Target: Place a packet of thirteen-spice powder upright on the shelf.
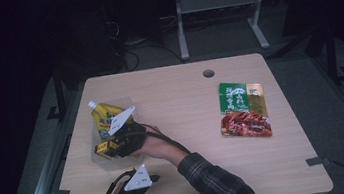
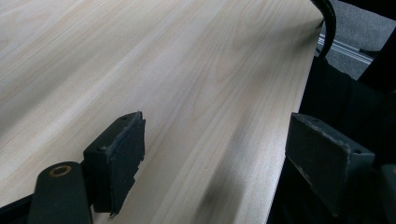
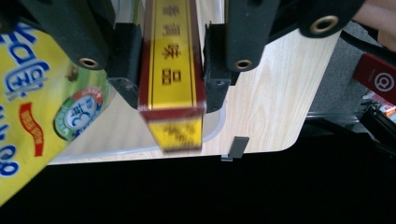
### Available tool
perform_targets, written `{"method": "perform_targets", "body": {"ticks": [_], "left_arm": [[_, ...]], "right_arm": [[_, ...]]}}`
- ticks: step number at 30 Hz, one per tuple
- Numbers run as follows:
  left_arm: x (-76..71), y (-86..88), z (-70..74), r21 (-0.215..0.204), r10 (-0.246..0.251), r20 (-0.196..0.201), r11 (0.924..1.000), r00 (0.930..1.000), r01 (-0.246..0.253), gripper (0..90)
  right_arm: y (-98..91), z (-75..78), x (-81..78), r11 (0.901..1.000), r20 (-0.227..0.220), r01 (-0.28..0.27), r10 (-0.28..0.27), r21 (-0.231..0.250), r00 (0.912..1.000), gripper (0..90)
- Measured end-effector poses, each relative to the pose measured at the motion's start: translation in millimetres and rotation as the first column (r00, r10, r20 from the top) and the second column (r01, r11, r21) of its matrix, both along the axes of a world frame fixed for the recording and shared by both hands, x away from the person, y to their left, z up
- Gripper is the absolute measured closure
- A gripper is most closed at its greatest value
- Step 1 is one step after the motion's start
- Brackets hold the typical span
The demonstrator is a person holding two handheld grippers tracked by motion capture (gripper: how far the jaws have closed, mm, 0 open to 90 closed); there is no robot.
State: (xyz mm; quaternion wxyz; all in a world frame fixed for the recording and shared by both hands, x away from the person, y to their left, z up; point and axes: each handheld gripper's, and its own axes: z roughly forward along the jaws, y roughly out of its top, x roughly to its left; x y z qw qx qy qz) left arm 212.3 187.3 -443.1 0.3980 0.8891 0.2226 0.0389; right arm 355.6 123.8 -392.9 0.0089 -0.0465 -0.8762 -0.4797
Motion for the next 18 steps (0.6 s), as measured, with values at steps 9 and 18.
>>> {"method": "perform_targets", "body": {"ticks": [9,18], "left_arm": [[0.2,-0.3,-0.1,0.000,-0.002,-0.002,1.0000,1.0000,0.002,19.4],[1.8,-1.0,-1.1,0.006,-0.010,0.002,0.9999,0.9999,0.010,19.3]], "right_arm": [[-8.0,8.8,-2.0,0.9998,0.001,0.016,-0.016,0.015,0.9999,55.2],[-38.3,27.4,-10.0,0.9988,0.017,0.046,-0.046,0.014,0.9988,45.3]]}}
